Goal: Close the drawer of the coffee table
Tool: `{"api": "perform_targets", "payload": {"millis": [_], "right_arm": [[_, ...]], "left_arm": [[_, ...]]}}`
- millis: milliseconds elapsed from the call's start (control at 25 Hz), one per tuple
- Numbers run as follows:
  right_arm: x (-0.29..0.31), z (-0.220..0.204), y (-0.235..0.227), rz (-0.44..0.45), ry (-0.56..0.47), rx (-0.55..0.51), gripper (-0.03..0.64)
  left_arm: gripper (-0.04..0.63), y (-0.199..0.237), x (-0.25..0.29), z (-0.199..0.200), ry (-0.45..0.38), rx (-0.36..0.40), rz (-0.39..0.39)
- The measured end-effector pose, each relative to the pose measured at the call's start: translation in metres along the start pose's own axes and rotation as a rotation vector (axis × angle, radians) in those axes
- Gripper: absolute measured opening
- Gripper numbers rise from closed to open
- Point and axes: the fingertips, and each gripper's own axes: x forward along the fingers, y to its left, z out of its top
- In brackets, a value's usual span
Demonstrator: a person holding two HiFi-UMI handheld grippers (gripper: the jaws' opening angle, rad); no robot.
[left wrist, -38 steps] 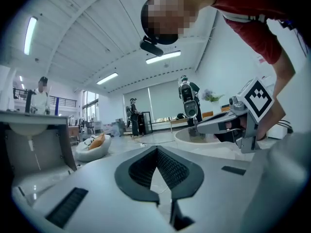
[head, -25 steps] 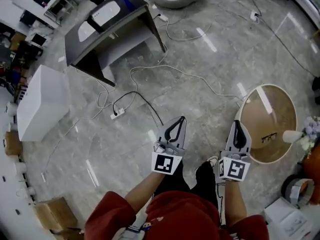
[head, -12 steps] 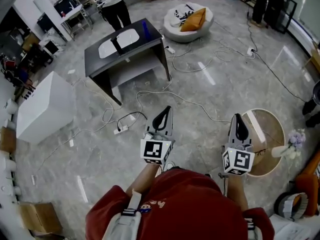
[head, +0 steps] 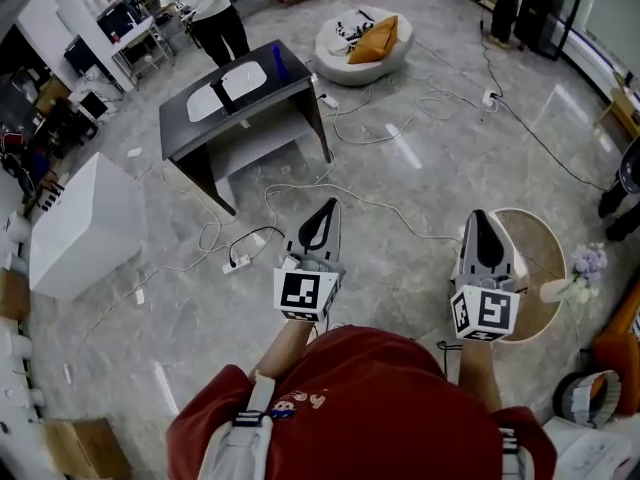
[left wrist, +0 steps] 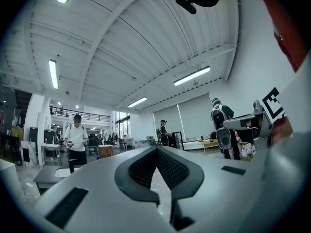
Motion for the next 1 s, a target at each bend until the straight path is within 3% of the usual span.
{"api": "perform_targets", "payload": {"millis": [480,1000], "right_arm": [[-0.003,0.002,0.002,-0.002,0.029,-0.062,0.028],[0.0,-0.015,0.02,0.017,0.049,-0.074,0.028]], "left_arm": [[0.014,-0.011,-0.002,-0.005,0.011,0.043,-0.048],[0.014,-0.012,0.004,-0.013,0.011,0.008,-0.08]]}}
